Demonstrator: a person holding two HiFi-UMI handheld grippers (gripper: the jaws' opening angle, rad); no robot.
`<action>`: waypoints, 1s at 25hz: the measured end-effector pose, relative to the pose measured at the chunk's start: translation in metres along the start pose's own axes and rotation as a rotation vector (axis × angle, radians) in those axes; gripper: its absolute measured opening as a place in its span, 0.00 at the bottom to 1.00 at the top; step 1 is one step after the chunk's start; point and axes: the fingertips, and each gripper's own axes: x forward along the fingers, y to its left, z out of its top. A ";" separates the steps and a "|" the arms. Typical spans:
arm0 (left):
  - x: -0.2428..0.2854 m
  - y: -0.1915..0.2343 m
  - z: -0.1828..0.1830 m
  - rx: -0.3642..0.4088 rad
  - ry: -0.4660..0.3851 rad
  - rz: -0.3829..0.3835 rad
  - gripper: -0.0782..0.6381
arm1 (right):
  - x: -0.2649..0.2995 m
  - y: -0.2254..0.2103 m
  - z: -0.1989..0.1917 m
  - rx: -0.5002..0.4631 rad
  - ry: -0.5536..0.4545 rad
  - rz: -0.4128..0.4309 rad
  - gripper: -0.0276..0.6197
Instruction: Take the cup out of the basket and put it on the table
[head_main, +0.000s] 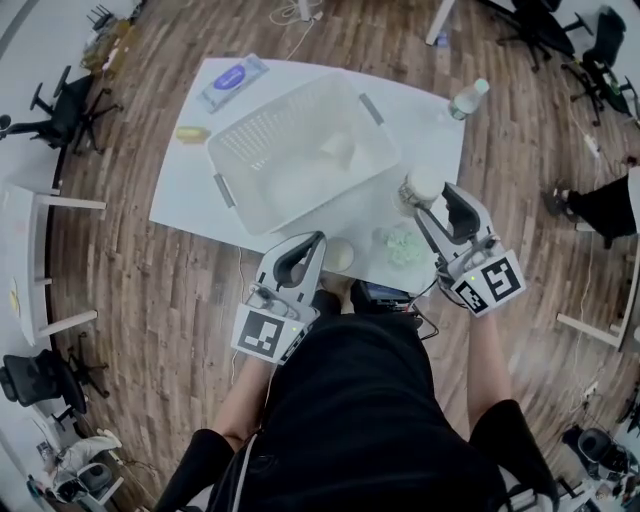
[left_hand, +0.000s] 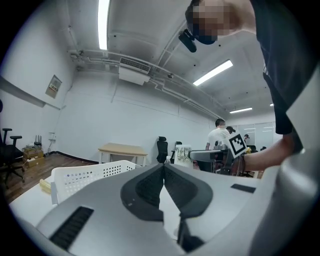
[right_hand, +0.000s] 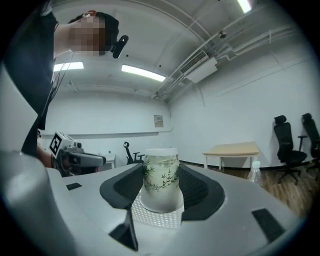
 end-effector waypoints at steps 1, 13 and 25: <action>0.000 -0.002 -0.001 0.004 -0.001 -0.001 0.12 | -0.004 -0.006 -0.010 -0.010 0.005 -0.023 0.39; 0.020 -0.027 -0.021 -0.010 0.060 0.042 0.12 | -0.018 -0.082 -0.143 -0.002 0.136 -0.151 0.39; 0.048 -0.037 -0.053 0.000 0.159 0.053 0.12 | -0.001 -0.123 -0.237 -0.003 0.263 -0.176 0.40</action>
